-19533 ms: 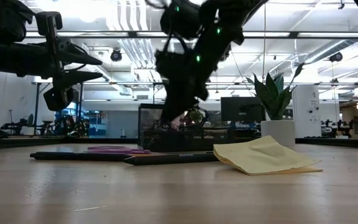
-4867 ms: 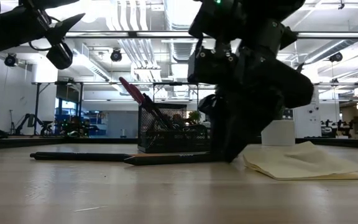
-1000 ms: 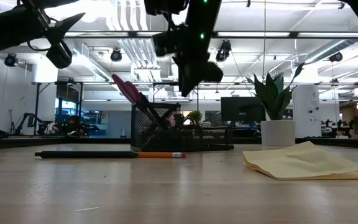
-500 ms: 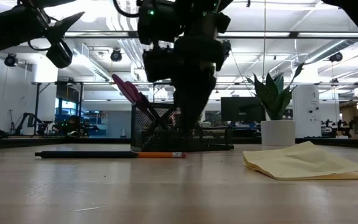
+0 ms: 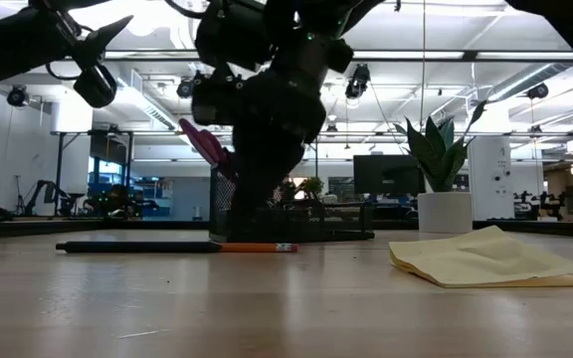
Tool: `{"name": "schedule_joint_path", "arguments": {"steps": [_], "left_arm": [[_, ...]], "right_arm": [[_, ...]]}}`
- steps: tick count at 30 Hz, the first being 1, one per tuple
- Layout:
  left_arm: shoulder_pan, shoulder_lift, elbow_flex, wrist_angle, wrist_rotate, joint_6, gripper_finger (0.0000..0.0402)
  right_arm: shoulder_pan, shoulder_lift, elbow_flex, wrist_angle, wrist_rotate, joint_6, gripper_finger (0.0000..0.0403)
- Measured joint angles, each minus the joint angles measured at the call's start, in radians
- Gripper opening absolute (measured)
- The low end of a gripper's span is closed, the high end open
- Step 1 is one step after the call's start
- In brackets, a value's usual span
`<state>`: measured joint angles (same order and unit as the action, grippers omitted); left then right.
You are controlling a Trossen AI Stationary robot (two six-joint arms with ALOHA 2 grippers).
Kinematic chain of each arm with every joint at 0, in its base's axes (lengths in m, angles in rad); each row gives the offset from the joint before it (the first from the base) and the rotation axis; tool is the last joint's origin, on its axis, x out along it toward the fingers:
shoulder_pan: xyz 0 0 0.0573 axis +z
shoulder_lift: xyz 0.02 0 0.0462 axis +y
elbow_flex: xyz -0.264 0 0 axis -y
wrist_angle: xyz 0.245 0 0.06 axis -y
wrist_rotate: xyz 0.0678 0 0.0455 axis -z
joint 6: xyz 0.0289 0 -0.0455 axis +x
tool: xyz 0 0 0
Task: Pick and place office supplies into organizer
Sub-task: Put the black ballpen into the black desk organizer
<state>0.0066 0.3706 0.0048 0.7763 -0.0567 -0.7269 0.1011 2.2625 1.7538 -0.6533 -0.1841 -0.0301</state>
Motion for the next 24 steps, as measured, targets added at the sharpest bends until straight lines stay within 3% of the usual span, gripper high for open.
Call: {"name": "schedule_joint_path", "arguments": {"steps": [24], "left_arm": [[0.0, 0.0, 0.0, -0.001, 0.001, -0.002, 0.0099]], "right_arm": [[0.005, 0.044, 0.001, 0.113, 0.054, 0.007, 0.0076]]}}
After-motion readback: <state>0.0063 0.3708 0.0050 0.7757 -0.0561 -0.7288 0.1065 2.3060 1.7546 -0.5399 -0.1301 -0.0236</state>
